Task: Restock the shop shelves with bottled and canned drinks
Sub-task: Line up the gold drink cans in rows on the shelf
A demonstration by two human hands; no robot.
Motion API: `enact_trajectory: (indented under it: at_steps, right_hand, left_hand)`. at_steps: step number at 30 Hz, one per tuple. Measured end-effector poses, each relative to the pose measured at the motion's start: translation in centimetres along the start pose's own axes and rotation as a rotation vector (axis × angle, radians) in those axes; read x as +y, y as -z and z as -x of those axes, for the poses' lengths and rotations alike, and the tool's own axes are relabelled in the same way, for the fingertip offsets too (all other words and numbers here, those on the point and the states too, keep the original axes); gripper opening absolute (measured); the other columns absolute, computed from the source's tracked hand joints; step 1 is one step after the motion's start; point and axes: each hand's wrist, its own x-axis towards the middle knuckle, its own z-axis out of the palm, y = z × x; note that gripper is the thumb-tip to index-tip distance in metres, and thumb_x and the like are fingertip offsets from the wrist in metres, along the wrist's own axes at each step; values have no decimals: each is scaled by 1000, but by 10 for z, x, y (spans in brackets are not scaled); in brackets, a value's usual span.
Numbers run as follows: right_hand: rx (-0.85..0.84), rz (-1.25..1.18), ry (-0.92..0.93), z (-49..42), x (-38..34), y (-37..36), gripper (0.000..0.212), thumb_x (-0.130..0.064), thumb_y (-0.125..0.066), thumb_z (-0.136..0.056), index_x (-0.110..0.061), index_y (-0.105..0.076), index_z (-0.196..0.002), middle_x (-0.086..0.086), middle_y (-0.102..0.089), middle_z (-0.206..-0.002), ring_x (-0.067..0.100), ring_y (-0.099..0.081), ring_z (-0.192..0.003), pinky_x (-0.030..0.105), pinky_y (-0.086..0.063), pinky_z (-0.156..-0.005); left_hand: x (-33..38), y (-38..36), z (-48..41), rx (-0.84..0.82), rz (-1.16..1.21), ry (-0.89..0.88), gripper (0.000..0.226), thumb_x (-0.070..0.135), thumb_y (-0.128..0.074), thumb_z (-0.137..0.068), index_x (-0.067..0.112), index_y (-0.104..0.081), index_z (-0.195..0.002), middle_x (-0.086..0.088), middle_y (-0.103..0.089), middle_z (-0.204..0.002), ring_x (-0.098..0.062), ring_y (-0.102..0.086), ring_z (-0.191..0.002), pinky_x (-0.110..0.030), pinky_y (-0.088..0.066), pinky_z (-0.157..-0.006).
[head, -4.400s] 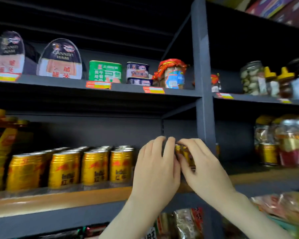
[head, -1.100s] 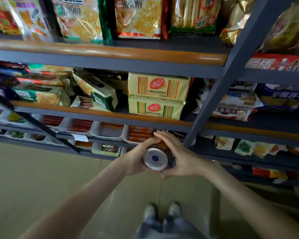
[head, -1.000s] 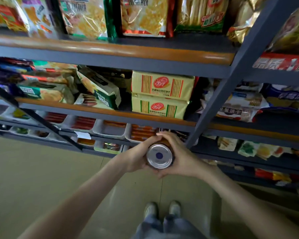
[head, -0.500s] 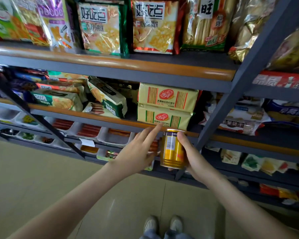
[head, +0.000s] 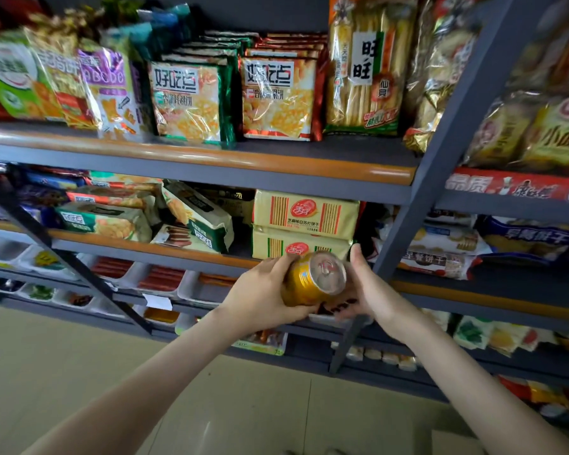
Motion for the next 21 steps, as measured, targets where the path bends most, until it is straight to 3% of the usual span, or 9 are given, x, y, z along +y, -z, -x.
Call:
enact_trajectory:
  at_steps: [2, 4, 6, 9, 11, 14, 17, 21]
  right_hand:
    - [40, 97, 175, 3, -3, 5, 88, -86, -40, -68, -37, -40, -141, -10, -54, -137, 14, -53, -125, 41, -47, -101]
    - [30, 213, 282, 8, -7, 4, 75, -77, -59, -73, -40, -40, -136, -18, -53, -133, 3, -51, -124, 38, -41, -107]
    - [59, 346, 346, 10, -8, -1, 76, -61, -73, -72, -40, -37, -136, -18, -50, -136, 2, -50, -124, 36, -41, -108]
    - [168, 445, 441, 11, -9, -14, 73, -42, -79, -74, -39, -37, -133, -18, -49, -134, 4, -48, -123, 30, -40, -104]
    - [215, 405, 467, 11, -9, -13, 71, -39, -82, -71, -40, -43, -130, -20, -55, -128, 1, -52, -117, 26, -43, -101]
    - [145, 240, 451, 10, -10, -4, 71, -40, -86, -66, -36, -52, -129, -14, -61, -125, 4, -57, -116, 33, -48, -100]
    - [68, 36, 446, 12, -15, 5, 70, -31, -82, -67, -32, -52, -130, -5, -63, -126, 10, -60, -115, 29, -53, -92]
    - [10, 28, 490, 16, -32, 11, 73, -28, -80, -76, -34, -42, -138, -8, -58, -129, 4, -60, -114, 23, -51, -90]
  left_hand:
    - [3, 2, -3, -38, 65, 172, 74, 58, -75, -69, 20, -47, -126, 6, -60, -93, -19, -61, -92, -24, -44, -73]
    - [5, 2, -5, -24, 156, 238, 66, 56, -78, -69, 21, -51, -118, 13, -56, -78, -15, -59, -78, -19, -38, -64]
    - [7, 3, -7, -36, 258, 256, 63, 52, -79, -68, 21, -53, -116, 13, -61, -81, -11, -59, -78, -17, -43, -65]
    - [13, 1, -7, -98, 342, 245, 70, 48, -83, -66, 23, -53, -124, 10, -67, -100, -7, -63, -90, -22, -52, -80]
    - [15, 2, -8, -134, 392, 268, 73, 54, -83, -62, 27, -53, -122, 9, -68, -103, -7, -63, -92, -28, -54, -84]
    - [11, 7, -6, -234, 577, 271, 68, 58, -77, -62, 37, -50, -120, 7, -68, -110, -8, -64, -100, -37, -53, -91]
    - [12, 19, -5, -324, 815, 245, 60, 38, -73, -80, 26, -48, -134, 0, -66, -122, -15, -63, -112, -43, -49, -100]
    - [20, 38, -15, -257, 837, 216, 56, 25, -72, -83, 15, -51, -134, -5, -68, -119, -19, -65, -110, -45, -49, -99]
